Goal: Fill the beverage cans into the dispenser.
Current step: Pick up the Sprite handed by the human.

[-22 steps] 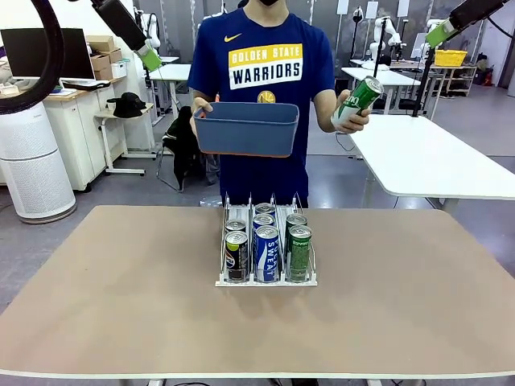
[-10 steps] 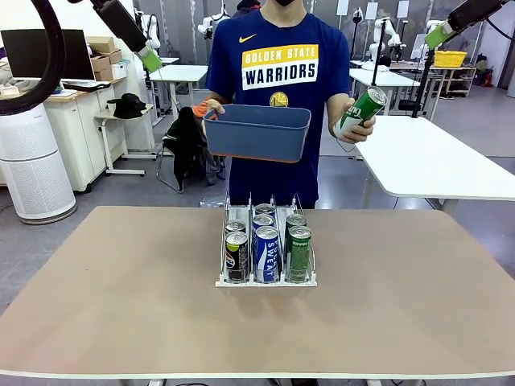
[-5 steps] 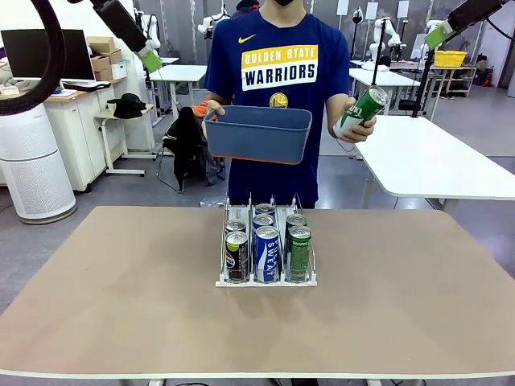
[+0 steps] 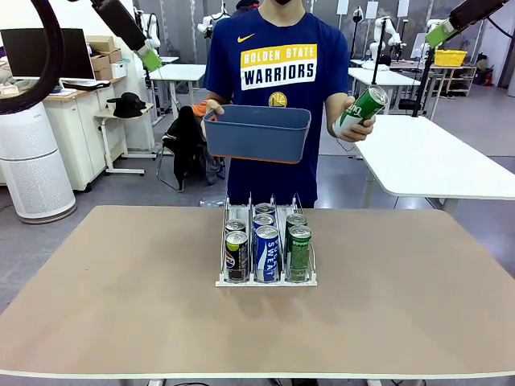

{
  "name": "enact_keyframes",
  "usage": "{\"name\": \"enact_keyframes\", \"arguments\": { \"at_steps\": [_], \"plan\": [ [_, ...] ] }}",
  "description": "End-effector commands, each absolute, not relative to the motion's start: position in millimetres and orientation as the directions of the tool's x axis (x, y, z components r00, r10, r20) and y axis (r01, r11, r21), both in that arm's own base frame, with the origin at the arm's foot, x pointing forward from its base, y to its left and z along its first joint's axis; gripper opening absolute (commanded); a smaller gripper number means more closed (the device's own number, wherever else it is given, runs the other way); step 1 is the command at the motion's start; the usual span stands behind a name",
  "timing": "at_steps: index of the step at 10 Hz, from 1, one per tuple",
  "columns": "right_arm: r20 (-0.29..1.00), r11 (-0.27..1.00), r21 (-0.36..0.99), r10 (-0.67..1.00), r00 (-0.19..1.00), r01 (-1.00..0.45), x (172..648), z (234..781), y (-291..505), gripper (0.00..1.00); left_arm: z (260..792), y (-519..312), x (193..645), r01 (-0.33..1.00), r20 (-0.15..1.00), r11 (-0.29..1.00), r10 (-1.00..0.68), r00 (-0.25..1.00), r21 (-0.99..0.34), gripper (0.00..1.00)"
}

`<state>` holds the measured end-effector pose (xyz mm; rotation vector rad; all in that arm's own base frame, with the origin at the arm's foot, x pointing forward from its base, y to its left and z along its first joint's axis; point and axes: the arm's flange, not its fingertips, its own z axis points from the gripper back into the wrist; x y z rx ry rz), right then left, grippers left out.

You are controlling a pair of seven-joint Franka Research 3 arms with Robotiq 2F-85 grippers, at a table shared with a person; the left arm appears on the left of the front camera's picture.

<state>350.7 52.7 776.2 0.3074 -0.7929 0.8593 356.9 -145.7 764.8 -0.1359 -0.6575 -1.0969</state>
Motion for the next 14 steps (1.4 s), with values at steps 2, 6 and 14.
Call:
{"name": "enact_keyframes", "arguments": {
  "at_steps": [2,6,14],
  "plan": [
    [0.730,0.631,-0.063,0.558,0.396,-0.773,350,776,53,1.00,765,-144,356,0.861,0.551,0.464,-0.783,0.289,0.208,1.00],
    [0.730,0.631,-0.063,0.558,0.396,-0.773,350,776,53,1.00,765,-144,356,0.861,0.551,0.464,-0.783,0.289,0.208,1.00],
    [0.633,0.629,0.037,0.587,0.505,-0.776,439,726,56,1.00,765,-144,356,0.861,0.551,0.464,-0.783,0.289,0.208,1.00]
  ]
}}
